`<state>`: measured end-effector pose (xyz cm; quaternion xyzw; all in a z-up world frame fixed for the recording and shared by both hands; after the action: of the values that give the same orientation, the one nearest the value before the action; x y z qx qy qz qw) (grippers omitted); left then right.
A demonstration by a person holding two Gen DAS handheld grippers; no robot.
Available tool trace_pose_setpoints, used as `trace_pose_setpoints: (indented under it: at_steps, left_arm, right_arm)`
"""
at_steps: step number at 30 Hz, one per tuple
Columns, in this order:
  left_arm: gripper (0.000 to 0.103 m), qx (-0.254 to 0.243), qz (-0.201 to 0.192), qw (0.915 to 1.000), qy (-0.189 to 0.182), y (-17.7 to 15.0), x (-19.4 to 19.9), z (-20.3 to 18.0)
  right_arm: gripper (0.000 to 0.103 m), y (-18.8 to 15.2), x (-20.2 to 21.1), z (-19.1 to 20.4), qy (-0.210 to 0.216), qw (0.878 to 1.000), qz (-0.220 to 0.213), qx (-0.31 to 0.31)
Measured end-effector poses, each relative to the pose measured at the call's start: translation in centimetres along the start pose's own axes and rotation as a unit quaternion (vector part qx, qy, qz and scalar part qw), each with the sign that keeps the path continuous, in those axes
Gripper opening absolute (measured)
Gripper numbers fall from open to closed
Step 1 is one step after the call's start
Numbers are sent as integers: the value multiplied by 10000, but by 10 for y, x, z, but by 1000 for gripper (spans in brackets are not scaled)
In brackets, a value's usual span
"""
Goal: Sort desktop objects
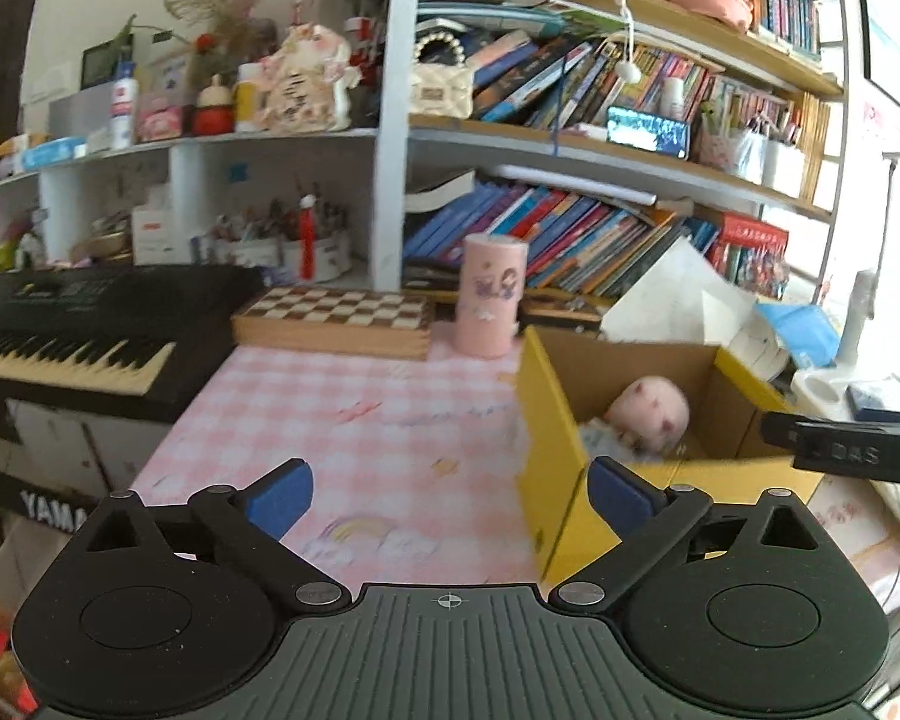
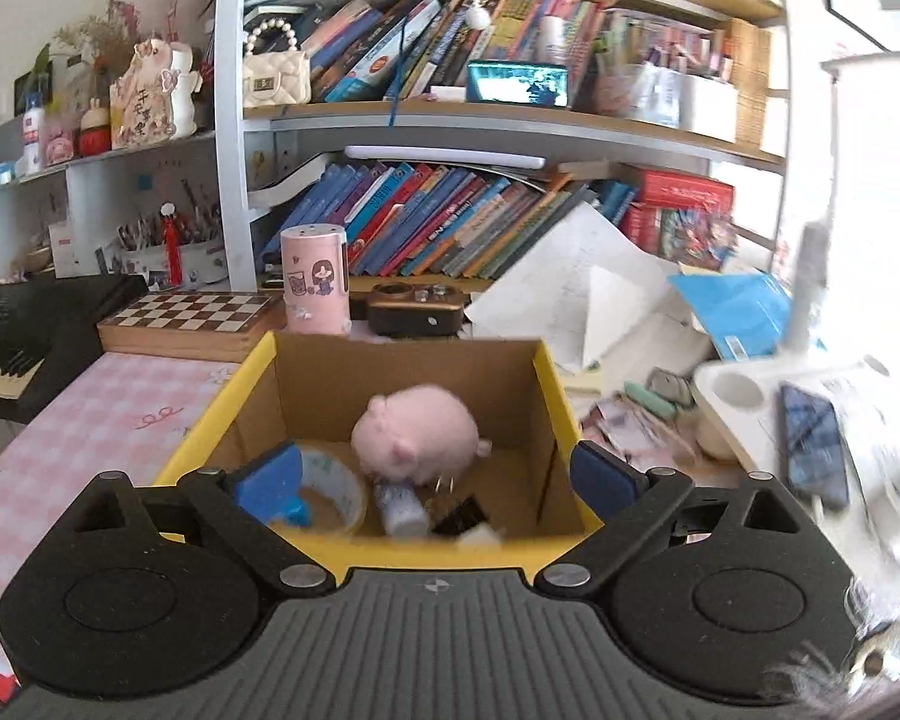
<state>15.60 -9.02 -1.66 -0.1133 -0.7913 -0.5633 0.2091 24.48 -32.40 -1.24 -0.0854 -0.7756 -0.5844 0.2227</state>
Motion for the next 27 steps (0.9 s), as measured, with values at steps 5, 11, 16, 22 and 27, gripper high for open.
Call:
trace_pose_setpoints:
  at_steps: [5, 11, 16, 22, 27]
  left_arm:
    - [101, 26, 202, 9997, 115, -22, 22, 25]
    - [101, -45, 438, 9986, 283, -41, 41, 45]
    - [102, 25, 598, 9981, 137, -54, 56, 53]
    - [103, -59, 928, 9957, -16, -77, 65, 51]
    - [103, -145, 1016, 9947, -9, -87, 73, 52]
  right_arm:
    - [97, -33, 35, 29, -68, 9996, 255, -114]
    - [97, -56, 72, 66, 99, 9989, 463, -52]
    - [97, -71, 92, 88, 205, 9979, 612, -72]
    - [97, -86, 112, 99, 199, 9970, 726, -158]
    - [97, -100, 125, 109, 270, 9960, 835, -136]
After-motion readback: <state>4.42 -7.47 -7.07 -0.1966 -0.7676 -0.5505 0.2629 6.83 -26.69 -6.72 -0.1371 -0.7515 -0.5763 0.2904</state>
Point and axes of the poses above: each gripper's, at about its wrist camera, not at the fingertips, and x roughly against the way its jaws point, z to its left, y to its top, the point moved 10 cm from there along -x, roughly the way its jaws point, and after that the axes turned 14 degrees about x, right-handed, at the moved point
